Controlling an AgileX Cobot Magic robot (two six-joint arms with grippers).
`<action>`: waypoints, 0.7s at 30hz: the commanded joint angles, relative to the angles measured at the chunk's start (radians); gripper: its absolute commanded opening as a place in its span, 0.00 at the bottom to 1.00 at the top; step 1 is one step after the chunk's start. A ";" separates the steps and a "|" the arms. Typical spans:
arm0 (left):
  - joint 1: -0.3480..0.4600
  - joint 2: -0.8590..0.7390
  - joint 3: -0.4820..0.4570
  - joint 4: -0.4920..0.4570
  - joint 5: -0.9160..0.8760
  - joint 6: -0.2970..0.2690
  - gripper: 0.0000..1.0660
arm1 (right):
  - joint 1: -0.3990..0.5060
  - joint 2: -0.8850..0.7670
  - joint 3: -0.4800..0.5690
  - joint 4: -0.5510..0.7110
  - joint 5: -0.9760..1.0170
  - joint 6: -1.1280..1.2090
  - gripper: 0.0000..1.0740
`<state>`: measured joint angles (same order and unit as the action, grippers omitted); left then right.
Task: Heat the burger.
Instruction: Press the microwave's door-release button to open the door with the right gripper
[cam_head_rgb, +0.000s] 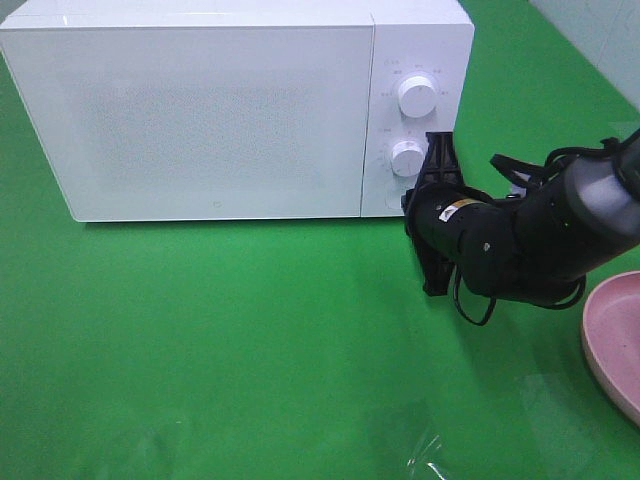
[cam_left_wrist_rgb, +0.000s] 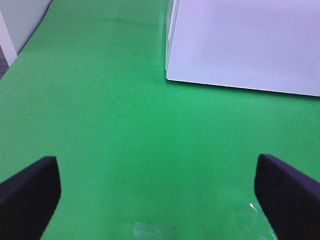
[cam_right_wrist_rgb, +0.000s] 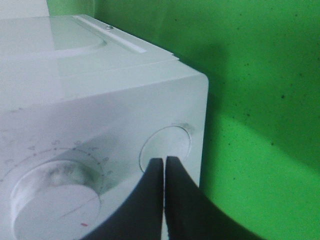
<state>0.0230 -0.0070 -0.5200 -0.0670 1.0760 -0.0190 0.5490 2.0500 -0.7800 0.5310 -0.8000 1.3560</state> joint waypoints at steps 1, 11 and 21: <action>-0.002 -0.014 0.002 -0.007 -0.008 -0.001 0.92 | -0.005 0.023 -0.033 -0.014 0.005 0.001 0.00; -0.002 -0.014 0.002 -0.007 -0.008 -0.001 0.92 | -0.028 0.080 -0.104 -0.013 -0.002 -0.004 0.00; -0.002 -0.014 0.002 -0.007 -0.008 -0.001 0.92 | -0.028 0.095 -0.125 -0.007 -0.116 -0.006 0.00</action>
<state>0.0230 -0.0070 -0.5200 -0.0670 1.0760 -0.0190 0.5280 2.1510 -0.8840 0.5270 -0.8090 1.3570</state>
